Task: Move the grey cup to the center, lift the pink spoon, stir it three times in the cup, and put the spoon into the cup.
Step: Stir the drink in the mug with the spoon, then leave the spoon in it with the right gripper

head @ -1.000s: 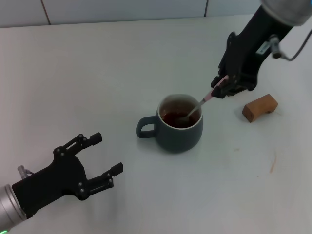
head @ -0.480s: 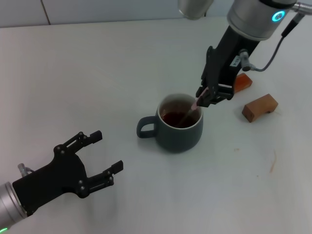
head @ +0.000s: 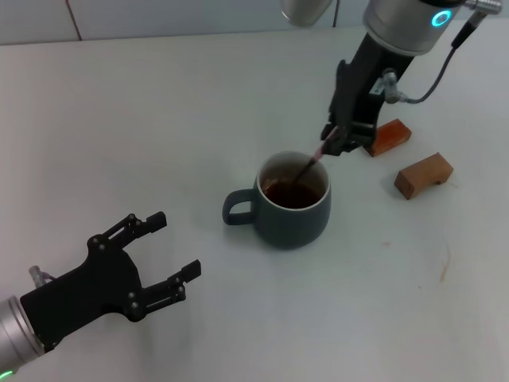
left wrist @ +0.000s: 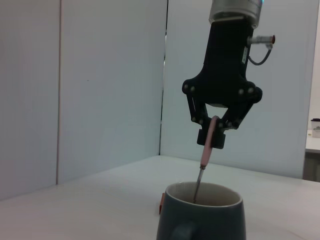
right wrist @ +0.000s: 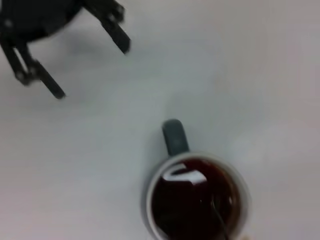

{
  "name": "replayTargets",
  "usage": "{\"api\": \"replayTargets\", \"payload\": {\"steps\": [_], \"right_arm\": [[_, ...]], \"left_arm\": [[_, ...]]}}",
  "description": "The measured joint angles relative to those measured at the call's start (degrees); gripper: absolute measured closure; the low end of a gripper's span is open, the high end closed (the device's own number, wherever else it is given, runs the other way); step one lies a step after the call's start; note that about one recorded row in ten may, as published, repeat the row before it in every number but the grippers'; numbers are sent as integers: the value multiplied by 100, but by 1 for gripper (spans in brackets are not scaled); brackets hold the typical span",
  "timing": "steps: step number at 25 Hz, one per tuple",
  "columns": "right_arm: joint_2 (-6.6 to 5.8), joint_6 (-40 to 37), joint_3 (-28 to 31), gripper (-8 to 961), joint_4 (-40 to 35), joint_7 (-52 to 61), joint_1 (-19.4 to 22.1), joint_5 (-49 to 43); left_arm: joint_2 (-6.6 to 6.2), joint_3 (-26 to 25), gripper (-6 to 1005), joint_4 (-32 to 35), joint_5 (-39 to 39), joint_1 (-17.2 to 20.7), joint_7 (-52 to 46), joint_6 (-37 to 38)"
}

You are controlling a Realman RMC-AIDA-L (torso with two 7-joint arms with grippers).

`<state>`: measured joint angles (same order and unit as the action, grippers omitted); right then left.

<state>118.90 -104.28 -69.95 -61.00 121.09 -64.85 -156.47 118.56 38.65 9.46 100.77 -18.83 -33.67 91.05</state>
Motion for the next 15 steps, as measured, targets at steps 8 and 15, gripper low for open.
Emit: {"api": "replayTargets", "payload": {"steps": [8, 15], "right_arm": [[12, -486, 50, 842, -38, -2, -47, -70], [-5, -512, 50, 836, -65, -97, -94, 353]], "left_arm": [[0, -24, 140, -1, -6, -5, -15, -4], [0, -34, 140, 2, -6, -8, -17, -17]]}}
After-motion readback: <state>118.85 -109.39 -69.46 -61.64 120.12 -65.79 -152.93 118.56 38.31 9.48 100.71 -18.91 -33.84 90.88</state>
